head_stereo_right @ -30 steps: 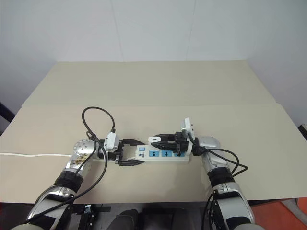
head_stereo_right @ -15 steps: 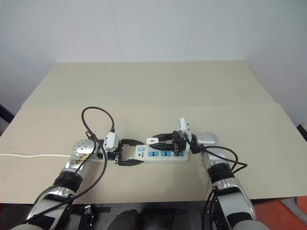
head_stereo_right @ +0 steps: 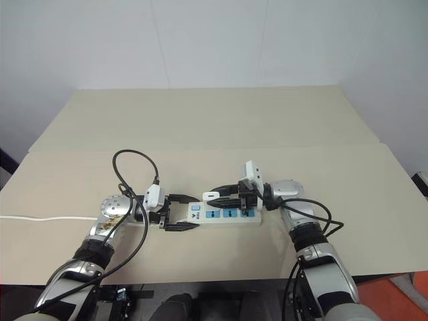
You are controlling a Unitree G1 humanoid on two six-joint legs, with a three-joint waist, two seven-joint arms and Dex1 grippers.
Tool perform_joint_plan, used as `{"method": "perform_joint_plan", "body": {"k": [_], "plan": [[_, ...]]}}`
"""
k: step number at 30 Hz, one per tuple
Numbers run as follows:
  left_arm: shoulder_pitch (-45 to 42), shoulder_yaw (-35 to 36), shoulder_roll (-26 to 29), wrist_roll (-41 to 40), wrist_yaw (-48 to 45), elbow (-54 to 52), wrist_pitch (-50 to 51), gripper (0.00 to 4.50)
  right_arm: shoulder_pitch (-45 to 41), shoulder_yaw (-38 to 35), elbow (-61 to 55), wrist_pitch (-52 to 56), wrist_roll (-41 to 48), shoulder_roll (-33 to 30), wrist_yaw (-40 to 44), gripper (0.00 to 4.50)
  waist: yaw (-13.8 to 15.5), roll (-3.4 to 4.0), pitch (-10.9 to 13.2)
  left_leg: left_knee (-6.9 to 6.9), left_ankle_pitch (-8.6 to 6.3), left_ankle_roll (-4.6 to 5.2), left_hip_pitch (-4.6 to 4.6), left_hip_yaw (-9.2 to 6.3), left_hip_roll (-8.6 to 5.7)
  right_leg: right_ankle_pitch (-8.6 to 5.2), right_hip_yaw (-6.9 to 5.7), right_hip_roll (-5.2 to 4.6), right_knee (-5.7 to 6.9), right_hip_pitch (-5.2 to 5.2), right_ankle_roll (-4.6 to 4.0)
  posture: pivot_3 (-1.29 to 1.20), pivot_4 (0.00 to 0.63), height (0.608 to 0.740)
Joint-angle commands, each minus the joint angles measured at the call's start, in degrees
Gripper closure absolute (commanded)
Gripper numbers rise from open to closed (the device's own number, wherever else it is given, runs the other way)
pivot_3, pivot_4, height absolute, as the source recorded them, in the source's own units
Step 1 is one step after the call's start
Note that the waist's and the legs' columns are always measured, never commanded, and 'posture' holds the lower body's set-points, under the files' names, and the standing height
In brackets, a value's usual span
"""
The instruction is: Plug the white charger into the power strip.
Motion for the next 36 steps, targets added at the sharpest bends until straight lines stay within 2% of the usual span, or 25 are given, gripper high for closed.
{"method": "perform_joint_plan", "body": {"k": [1,2,12,19,22,24,26,28,32,36], "plan": [[0.56,-1.2,0.19,0.84,-1.03,-0.92,-0.43,1.26,1.96,0.01,2.91,-4.4,-4.12,-1.46,-1.79,3.37,0.0,0.0,0.0,0.0,0.0,0.0,0.0,0.0,0.0,0.0,0.0,0.0,0.0,0.0,0.0,0.0,0.15,0.74],[0.54,-1.21,0.19,0.86,-0.98,-0.88,-0.47,1.26,1.97,0.04,2.97,-4.84,-3.95,-1.49,-1.52,3.37,0.0,0.0,0.0,-0.01,0.0,0.0,0.0,0.01,0.0,0.0,0.01,0.0,0.0,0.0,0.0,0.0,0.15,0.74],[0.19,-1.27,-0.16,0.91,-0.64,-0.32,-0.74,1.26,2.49,-1.16,1.32,-5.81,-3.28,-1.78,-0.35,0.13,0.14,-0.01,0.0,-0.04,0.0,0.0,-0.1,0.01,0.0,0.0,0.02,0.0,-0.03,0.01,0.0,0.0,0.15,0.74],[-0.16,-1.37,-0.4,1.04,-0.59,0.08,-0.78,1.26,2.82,-1.47,-0.67,-3.96,-1.83,-2.79,1.96,0.06,0.22,0.0,0.0,-0.04,0.0,0.0,-0.13,0.01,-0.01,0.0,0.01,0.0,-0.05,0.01,0.0,0.0,0.15,0.74],[-0.16,-1.11,-0.59,0.79,1.02,-1.02,2.51,1.26,3.28,-2.46,-2.92,-3.14,-1.3,-2.98,0.29,0.06,0.24,0.0,0.01,-0.04,0.0,0.0,-0.2,0.01,-0.01,0.0,0.01,-0.01,-0.05,0.0,0.0,0.0,0.15,0.74],[-0.39,-1.41,-0.03,0.17,-0.57,-2.25,4.13,0.54,3.52,-3.65,-4.56,-3.82,-0.8,-3.43,-0.56,0.0,0.28,0.0,0.01,-0.04,0.0,0.0,-0.24,0.01,-0.01,0.0,0.01,-0.01,-0.05,-0.02,0.0,0.0,0.15,0.74],[-0.33,-1.23,-0.07,-0.25,-1.34,-2.61,3.24,0.01,3.63,-4.35,-5.39,-4.66,-0.66,-3.72,-1.06,0.0,0.18,0.01,0.03,-0.04,0.0,0.0,-0.36,0.01,-0.02,0.0,0.01,-0.01,-0.05,-0.11,0.0,0.0,0.15,0.74],[-0.51,0.49,-1.85,-1.51,-0.22,-1.63,-0.37,0.01,3.88,-4.8,-6.53,-4.3,-0.3,-4.35,-0.92,0.0,0.17,0.07,0.07,-0.04,0.0,0.0,-0.4,0.01,-0.02,0.0,0.01,0.0,-0.05,-0.18,0.0,0.0,0.15,0.74],[-0.78,1.74,-1.99,-4.1,-1.73,-4.25,1.46,0.01,4.64,-5.95,-8.94,-4.54,-0.66,-5.26,-2.84,0.0,0.01,0.07,0.11,-0.02,0.0,-0.01,-0.65,0.0,-0.01,0.0,-0.01,-0.01,-0.08,-0.38,0.0,0.0,0.15,0.74],[-0.03,4.73,1.66,-12.77,-4.31,-14.14,13.92,0.01,8.18,-8.26,-16.14,-2.46,1.66,-7.84,-3.72,0.0,-0.16,0.08,0.24,-0.03,0.0,-0.01,-0.74,0.01,0.01,0.0,0.01,0.0,-0.04,-0.51,0.0,0.0,0.15,0.74]]}}
